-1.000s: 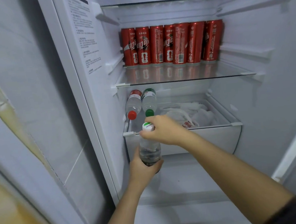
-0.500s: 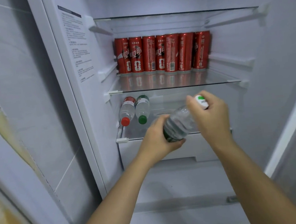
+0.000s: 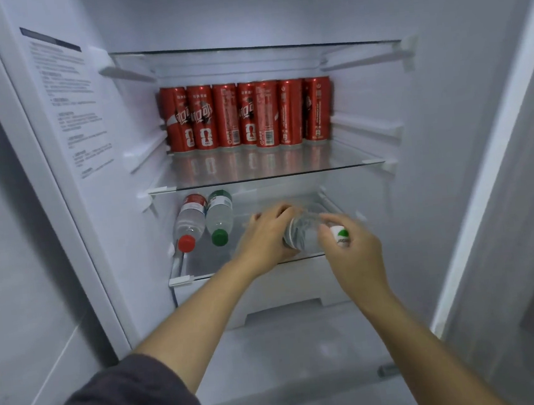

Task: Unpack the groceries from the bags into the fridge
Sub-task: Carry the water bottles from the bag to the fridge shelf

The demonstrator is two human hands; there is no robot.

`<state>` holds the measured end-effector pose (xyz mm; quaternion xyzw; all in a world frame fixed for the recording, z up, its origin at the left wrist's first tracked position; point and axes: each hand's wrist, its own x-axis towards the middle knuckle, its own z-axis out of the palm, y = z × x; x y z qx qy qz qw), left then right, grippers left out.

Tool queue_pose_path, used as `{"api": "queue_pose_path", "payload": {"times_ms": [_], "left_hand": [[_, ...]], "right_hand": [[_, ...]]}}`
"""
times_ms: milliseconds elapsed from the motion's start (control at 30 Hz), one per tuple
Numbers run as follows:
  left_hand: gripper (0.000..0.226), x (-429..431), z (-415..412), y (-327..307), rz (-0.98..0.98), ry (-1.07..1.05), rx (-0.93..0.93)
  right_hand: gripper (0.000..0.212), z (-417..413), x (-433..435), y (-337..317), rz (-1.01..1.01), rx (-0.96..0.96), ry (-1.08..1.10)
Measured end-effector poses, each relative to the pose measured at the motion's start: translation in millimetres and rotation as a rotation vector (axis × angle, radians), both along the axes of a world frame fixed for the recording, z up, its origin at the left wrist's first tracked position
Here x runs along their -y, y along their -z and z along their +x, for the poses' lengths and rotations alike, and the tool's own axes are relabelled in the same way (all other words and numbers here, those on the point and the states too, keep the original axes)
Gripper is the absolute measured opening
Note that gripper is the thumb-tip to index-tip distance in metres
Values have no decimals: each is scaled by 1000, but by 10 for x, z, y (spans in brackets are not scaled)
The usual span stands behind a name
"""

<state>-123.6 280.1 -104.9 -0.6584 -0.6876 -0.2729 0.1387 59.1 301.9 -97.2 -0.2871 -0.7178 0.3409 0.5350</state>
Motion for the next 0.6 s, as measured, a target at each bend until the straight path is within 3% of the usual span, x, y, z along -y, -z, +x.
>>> {"api": "queue_pose_path", "payload": {"times_ms": [133, 233, 400, 600], "left_hand": [[70, -36, -159, 81, -3, -83, -47], [80, -36, -322, 52, -105, -259, -30], [86, 81, -714, -7, -257, -503, 30], [86, 170, -932, 66, -310, -610, 59]], "right_hand": [[37, -148, -166, 118, -34, 270, -23], [47, -332, -273, 158, -41, 448, -91], [47, -848, -427, 56, -112, 604, -176], [51, -1429, -567, -6, -191, 664, -297]]}}
